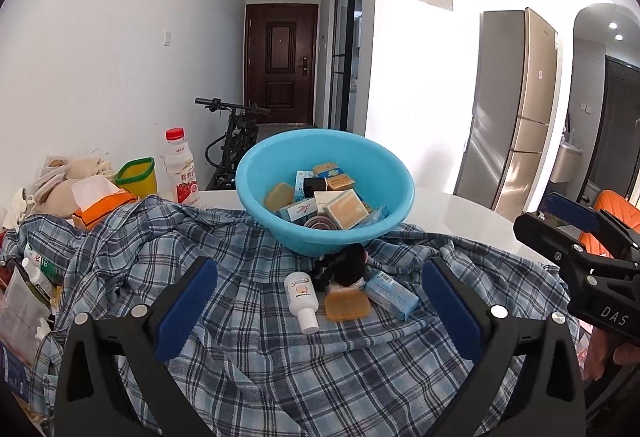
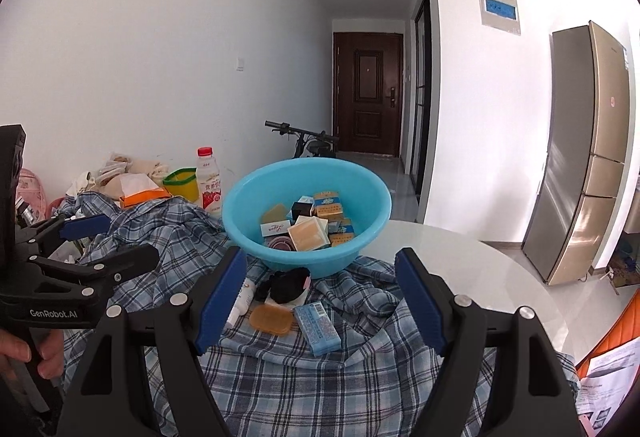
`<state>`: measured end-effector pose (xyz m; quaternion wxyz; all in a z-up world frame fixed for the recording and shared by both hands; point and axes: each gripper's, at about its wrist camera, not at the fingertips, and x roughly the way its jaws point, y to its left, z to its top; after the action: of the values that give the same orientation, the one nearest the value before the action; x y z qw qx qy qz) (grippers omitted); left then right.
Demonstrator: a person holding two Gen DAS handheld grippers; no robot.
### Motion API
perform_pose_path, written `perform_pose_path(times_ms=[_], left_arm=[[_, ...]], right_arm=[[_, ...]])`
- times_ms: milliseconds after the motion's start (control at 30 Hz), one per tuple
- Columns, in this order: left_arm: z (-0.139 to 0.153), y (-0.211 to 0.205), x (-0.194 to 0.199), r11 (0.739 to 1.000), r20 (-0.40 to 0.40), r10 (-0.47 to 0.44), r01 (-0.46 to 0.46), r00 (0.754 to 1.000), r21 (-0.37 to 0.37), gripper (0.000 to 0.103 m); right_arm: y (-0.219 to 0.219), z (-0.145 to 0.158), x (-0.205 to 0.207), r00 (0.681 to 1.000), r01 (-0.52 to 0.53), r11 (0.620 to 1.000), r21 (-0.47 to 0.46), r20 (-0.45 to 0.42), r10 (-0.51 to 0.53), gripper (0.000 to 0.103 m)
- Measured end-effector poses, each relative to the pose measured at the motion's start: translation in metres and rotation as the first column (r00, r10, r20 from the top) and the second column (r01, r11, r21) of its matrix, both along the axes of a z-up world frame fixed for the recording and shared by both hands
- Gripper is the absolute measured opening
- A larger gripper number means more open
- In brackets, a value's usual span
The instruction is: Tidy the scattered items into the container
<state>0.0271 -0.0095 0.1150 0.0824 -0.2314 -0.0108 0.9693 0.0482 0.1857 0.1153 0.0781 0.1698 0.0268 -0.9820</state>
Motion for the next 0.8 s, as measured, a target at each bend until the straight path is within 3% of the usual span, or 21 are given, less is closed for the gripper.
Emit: perform_pose_path(times_ms=[233, 300, 467, 600, 800], left_arm=[[-0.016, 0.008, 0.018, 1.000, -0.097, 0.004, -0.006, 0.995, -0.021, 0.103], [-0.024, 0.010, 0.019, 1.000, -0.102, 0.005, -0.007, 0.995, -0.022, 0.103], [-0.039, 0.007, 0.022, 0.999, -0.148, 0.041, -0.040, 0.988, 0.008, 0.103], [-0.052, 0.008, 0.024, 0.997, -0.204, 0.078, -0.078, 0.976, 0.010, 0.103], [-0.065, 0.013, 0.032, 0.994, -0.300, 0.079, -0.097, 0.951, -0.046, 0.103]], right_arm=[[-0.003, -0.011, 0.021, 0.993, 0.046, 0.999, 0.018, -0.111, -0.044, 0.076], [-0.003, -0.015, 0.024, 0.989, 0.063, 0.998, 0.013, -0.138, -0.060, 0.081], [-0.003, -0.030, 0.034, 0.972, 0.112, 0.993, 0.026, -0.212, -0.104, 0.084], [-0.001, -0.044, 0.034, 0.971, 0.120, 0.993, 0.020, -0.213, -0.113, 0.087], [0.010, -0.067, 0.033, 0.966, 0.148, 0.988, -0.037, -0.209, -0.153, 0.092]])
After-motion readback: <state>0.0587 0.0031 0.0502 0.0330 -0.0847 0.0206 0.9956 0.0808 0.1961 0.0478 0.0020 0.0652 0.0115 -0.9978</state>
